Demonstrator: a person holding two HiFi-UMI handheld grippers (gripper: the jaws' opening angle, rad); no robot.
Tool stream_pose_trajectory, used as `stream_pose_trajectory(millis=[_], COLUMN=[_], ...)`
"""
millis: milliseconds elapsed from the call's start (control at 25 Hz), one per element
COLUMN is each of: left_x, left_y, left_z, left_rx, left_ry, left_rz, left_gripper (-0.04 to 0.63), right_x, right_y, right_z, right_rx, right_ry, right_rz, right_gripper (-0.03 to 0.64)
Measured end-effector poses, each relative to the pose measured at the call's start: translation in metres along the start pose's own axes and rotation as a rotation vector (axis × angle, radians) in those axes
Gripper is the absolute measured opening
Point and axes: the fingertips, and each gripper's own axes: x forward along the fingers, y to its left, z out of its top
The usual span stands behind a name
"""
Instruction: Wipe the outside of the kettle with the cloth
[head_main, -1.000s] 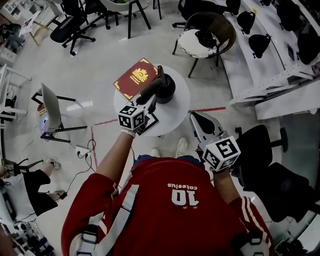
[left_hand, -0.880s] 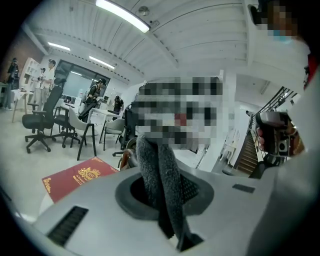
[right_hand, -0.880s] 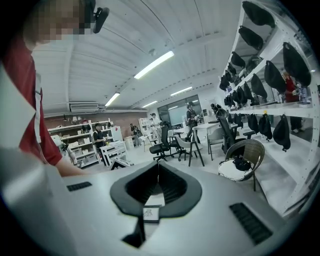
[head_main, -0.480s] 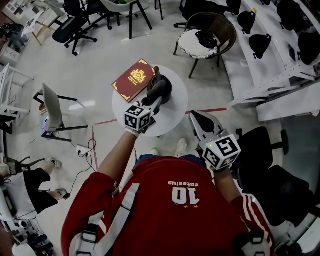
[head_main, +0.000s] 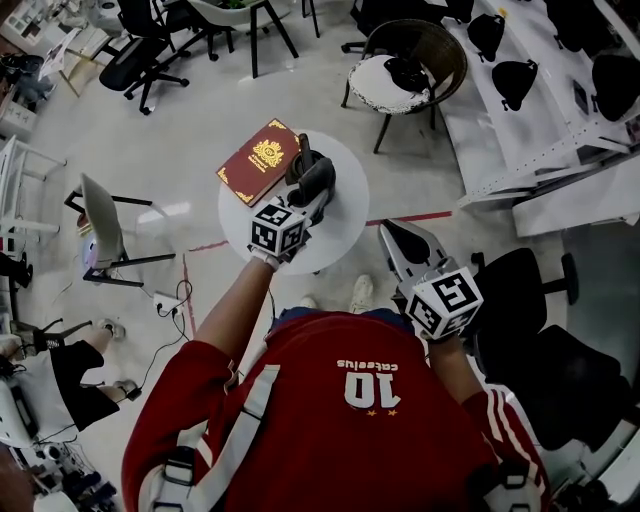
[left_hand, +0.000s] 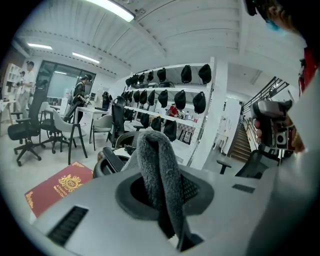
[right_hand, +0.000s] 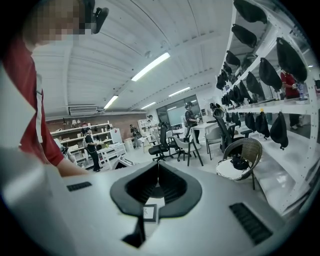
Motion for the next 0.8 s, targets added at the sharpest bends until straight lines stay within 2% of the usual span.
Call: stream_pose_trajectory(millis=[440,800], left_x=[0.026,0.036], left_y=[-0.006,-0.019], left_z=[0.018,0.039], left_rx=[0.021,0.036], left_ry=[0.001,-0.028], left_rz=[-0.049,-0.083], left_gripper=[0.048,0.048], right_x=[-0.003,-0.014], right_y=[-0.014,-0.019], right_z=[0.007,0.008], right_rx=[0.006,0.019], right_ry=[-0.021,-0.038], right_rz=[-0.023,-0.054], right_gripper=[0.017,0.017])
